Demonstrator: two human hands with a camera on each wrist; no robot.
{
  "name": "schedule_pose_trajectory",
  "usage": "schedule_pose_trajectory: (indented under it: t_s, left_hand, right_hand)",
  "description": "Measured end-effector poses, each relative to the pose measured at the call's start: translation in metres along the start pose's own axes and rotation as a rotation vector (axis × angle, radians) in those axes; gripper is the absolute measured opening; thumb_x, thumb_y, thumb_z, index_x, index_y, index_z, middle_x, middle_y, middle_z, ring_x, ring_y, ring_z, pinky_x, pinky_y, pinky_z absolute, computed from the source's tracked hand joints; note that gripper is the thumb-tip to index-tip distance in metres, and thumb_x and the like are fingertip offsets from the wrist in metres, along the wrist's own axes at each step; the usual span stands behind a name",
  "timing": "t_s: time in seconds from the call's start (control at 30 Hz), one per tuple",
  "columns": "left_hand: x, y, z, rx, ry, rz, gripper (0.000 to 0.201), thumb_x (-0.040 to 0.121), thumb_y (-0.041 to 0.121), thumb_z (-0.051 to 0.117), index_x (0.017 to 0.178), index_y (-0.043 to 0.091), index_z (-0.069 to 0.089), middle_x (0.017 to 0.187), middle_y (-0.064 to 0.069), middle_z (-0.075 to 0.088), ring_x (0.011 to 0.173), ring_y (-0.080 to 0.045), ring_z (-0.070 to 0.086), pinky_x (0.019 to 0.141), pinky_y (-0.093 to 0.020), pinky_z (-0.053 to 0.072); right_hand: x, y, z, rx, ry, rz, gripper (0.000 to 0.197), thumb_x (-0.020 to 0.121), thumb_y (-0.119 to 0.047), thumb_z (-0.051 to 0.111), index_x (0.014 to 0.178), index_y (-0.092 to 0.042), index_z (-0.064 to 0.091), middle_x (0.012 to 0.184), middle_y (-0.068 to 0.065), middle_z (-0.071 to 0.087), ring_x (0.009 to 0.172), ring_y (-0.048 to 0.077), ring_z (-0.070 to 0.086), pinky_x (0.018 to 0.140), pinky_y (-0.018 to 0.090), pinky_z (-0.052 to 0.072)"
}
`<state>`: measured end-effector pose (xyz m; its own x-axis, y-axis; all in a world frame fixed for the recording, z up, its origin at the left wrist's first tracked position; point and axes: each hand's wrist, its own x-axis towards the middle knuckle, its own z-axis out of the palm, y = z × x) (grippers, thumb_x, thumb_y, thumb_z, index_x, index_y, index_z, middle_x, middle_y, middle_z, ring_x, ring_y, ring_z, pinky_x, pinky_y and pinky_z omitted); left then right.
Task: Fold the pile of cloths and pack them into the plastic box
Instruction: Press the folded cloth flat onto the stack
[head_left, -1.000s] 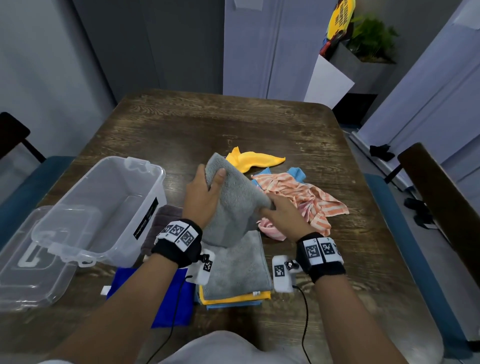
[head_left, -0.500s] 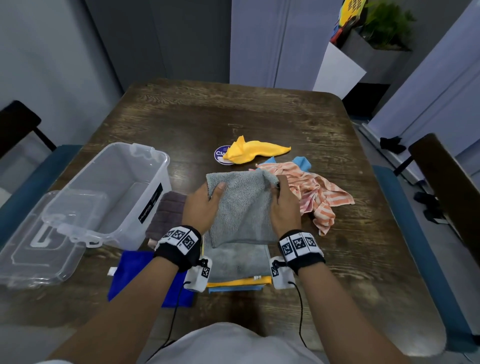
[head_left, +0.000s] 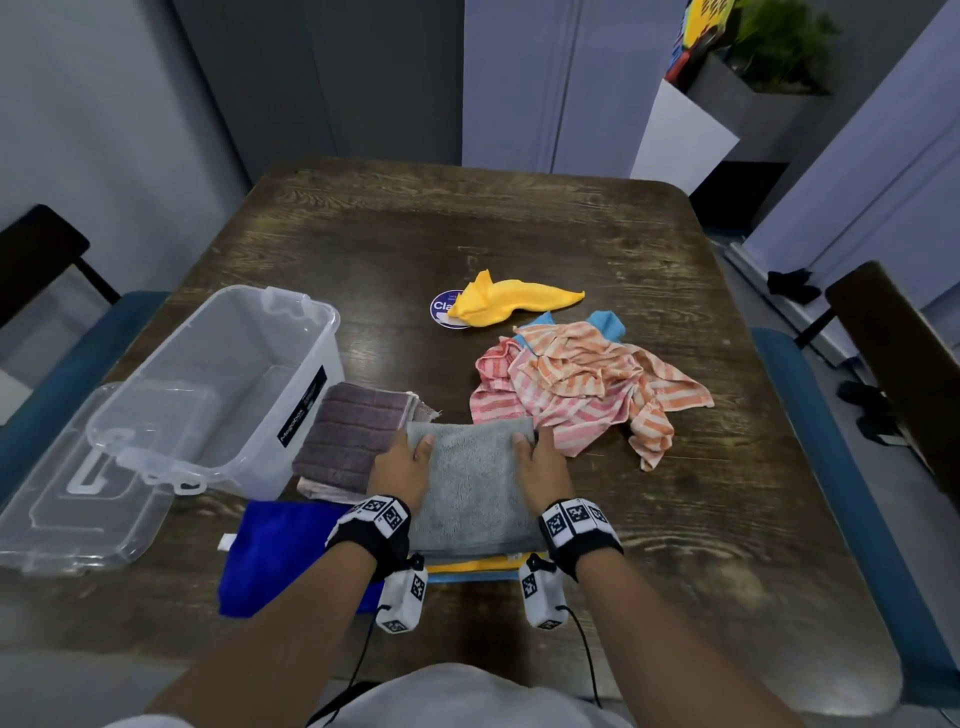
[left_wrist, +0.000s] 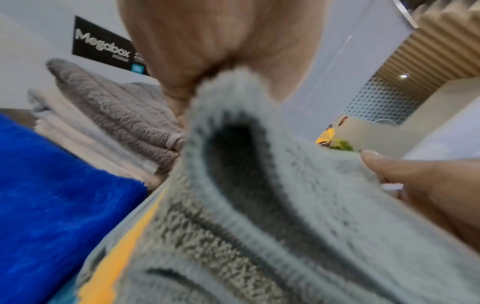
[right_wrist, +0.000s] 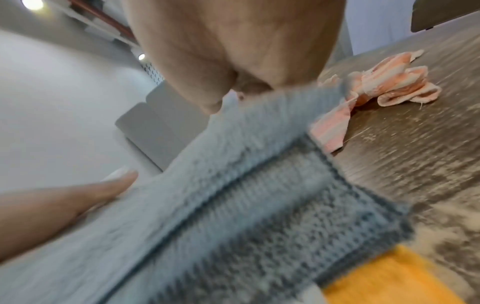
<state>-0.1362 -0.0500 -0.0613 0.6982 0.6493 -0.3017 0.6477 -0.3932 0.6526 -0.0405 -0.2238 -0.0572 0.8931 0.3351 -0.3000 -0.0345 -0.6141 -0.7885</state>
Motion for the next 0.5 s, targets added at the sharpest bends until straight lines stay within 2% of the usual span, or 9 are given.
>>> schedule_pose_trajectory:
  t_s: [0.1, 0.2, 0.33, 0.43, 0.5]
  left_hand:
    - [0.000, -0.005, 0.007, 0.092, -0.058, -0.042, 0.058, 0.101, 0.060, 0.034, 0.130, 0.010, 0.043, 0.120, -0.024, 0.062, 0.109, -0.042, 0.061, 0.090, -0.047, 0.049]
    - [-0.003, -0.007, 0.015, 0.108, -0.052, -0.021, 0.054, 0.104, 0.052, 0.033, 0.135, 0.009, 0.036, 0.119, -0.026, 0.062, 0.107, -0.043, 0.061, 0.085, -0.046, 0.048]
    - [-0.005, 0.000, 0.019, 0.058, -0.008, -0.038, 0.031, 0.109, 0.031, 0.034, 0.128, 0.007, 0.037, 0.116, -0.028, 0.060, 0.102, -0.043, 0.061, 0.077, -0.040, 0.042]
    - [-0.003, -0.004, 0.020, 0.144, 0.028, 0.038, 0.027, 0.108, 0.029, 0.035, 0.123, 0.007, 0.037, 0.115, -0.026, 0.061, 0.098, -0.042, 0.062, 0.078, -0.044, 0.046]
    - [-0.001, -0.011, 0.022, 0.204, 0.011, 0.051, 0.032, 0.107, 0.032, 0.037, 0.128, 0.008, 0.035, 0.122, -0.024, 0.056, 0.100, -0.043, 0.061, 0.081, -0.048, 0.047]
  right_hand:
    - [0.000, 0.012, 0.009, -0.090, -0.095, 0.058, 0.050, 0.105, -0.046, 0.037, 0.144, -0.016, 0.027, 0.118, 0.019, 0.065, 0.102, 0.040, 0.065, 0.085, 0.043, 0.051]
    - [-0.002, 0.022, 0.015, -0.125, -0.096, 0.042, 0.045, 0.106, -0.034, 0.041, 0.144, -0.017, 0.024, 0.104, 0.019, 0.069, 0.092, 0.039, 0.068, 0.083, 0.046, 0.055]
    - [-0.002, 0.024, 0.011, -0.115, -0.058, 0.038, 0.047, 0.105, -0.021, 0.043, 0.148, -0.020, 0.024, 0.110, 0.022, 0.067, 0.097, 0.039, 0.067, 0.079, 0.039, 0.051]
    - [-0.005, 0.025, 0.013, -0.143, -0.034, 0.016, 0.053, 0.105, -0.022, 0.045, 0.152, -0.023, 0.020, 0.107, 0.020, 0.066, 0.094, 0.037, 0.067, 0.079, 0.040, 0.053]
    - [-0.008, 0.028, 0.017, -0.207, -0.040, 0.009, 0.058, 0.104, -0.022, 0.046, 0.154, -0.023, 0.017, 0.113, 0.018, 0.064, 0.095, 0.036, 0.066, 0.078, 0.040, 0.052]
